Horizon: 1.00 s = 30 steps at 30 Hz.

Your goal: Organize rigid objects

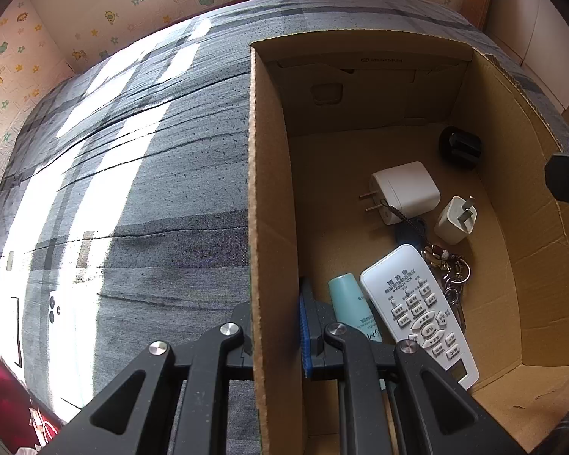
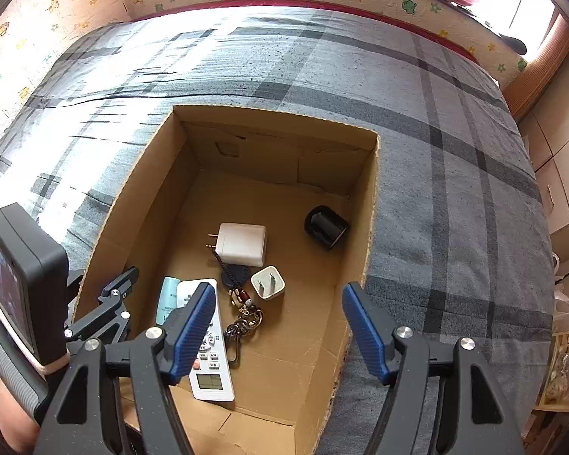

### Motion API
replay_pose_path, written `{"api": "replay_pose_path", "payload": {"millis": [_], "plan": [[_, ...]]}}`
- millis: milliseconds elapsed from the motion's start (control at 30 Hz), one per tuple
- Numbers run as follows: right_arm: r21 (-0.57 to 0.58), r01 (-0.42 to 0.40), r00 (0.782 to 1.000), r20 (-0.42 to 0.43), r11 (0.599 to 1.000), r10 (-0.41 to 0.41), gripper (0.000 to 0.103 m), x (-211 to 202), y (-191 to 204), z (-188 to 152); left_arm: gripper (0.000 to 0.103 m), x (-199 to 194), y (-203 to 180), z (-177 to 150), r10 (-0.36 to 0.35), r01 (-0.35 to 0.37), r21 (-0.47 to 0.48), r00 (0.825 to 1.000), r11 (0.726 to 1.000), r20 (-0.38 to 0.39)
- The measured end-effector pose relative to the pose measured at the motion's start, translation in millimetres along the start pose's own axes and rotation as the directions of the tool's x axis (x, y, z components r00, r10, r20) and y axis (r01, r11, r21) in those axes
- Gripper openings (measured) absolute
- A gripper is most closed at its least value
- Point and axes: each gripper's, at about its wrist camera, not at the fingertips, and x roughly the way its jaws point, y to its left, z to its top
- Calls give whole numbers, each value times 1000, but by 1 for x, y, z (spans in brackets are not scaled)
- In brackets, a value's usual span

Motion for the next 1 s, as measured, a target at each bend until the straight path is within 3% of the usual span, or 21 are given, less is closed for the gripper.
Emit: {"api": "replay_pose_path", "payload": {"millis": [133,367,533,567,633,733,867,933,1000], "plan": [[27,22,1000,11,999,-22,80,-7,-7,-8,15,-1,-1,1,3,-3,1,1000,1000,1],[90,45,999,13,995,-46,101,-9,-24,-19,15,-3,-3,1,11,-11,3,1000,1000,-1],[125,56,998,26,991,-60,103,-8,-33,-24,20,-9,-4,3,25,-25,-2,1000,1000,3],[127,56,998,24,990,-60,103,-8,-33,-24,24,-12,-3,4,38,-38,-3,999,999,9],[128,54,998,27,990,-58,103,-10,-34,-27,60,-21,0,6,46,-45,-15,999,999,25],[132,47,998,37,990,-52,103,-15,-35,-31,84,-38,4,8,30,-27,-47,998,999,57],[139,44,997,56,989,-53,103,-25,-37,-35,92,-58,5,9,9,-4,-66,997,998,73],[141,43,996,69,989,-53,103,-31,-37,-36,103,-67,2,8,8,-3,-61,997,998,74],[143,41,995,80,989,-53,103,-39,-37,-38,103,-79,-1,7,10,-4,-55,996,998,94]]}}
